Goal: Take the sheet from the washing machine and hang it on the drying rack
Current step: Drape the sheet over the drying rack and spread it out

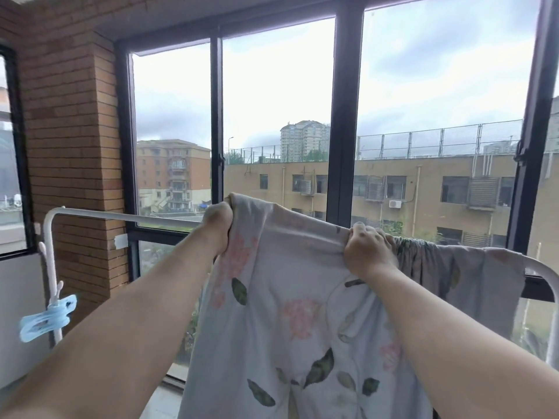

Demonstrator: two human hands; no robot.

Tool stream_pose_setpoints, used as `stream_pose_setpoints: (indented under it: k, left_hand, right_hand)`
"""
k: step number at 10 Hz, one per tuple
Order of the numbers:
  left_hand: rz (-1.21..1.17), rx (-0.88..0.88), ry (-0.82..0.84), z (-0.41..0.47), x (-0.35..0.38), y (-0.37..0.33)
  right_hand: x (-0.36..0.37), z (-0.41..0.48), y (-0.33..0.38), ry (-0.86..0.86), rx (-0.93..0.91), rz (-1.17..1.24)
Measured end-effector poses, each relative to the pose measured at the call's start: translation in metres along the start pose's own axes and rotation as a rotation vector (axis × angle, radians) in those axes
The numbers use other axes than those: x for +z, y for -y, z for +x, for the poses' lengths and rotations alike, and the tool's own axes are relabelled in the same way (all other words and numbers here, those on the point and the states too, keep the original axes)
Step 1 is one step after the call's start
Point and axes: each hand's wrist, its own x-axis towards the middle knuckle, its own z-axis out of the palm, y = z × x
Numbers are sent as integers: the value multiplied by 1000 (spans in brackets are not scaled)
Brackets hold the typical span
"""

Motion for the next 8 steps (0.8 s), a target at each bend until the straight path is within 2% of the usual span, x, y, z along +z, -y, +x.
stream_pose_setpoints:
  k: [1, 2, 3, 4, 5, 6, 7, 8]
  left_hand:
    - [40, 340, -560, 5, -21, -7]
    - [91, 282, -457, 15, -31, 14]
    - [-6, 180, -261, 19, -33, 30]
    - [-80, 52, -198, 17, -40, 39]
    - [-24, 14, -38, 23, -55, 49]
    - [10, 86, 201, 23, -50, 55]
    - [-48, 131, 338, 32, -42, 58]
    - [-120, 115, 362, 38, -34, 61]
  right_hand:
    - [-3, 2, -3, -13, 34, -9]
    - [-1, 5, 3, -10, 57, -11]
    - [3, 5, 25, -17, 50, -118]
    - [14, 2, 54, -55, -95, -176]
    - [32, 0, 81, -13, -261, -80]
    - [48, 5, 108, 77, -301, -5]
    - [59, 13, 120, 156, -269, -3]
    - [72, 15, 119, 147, -285, -17]
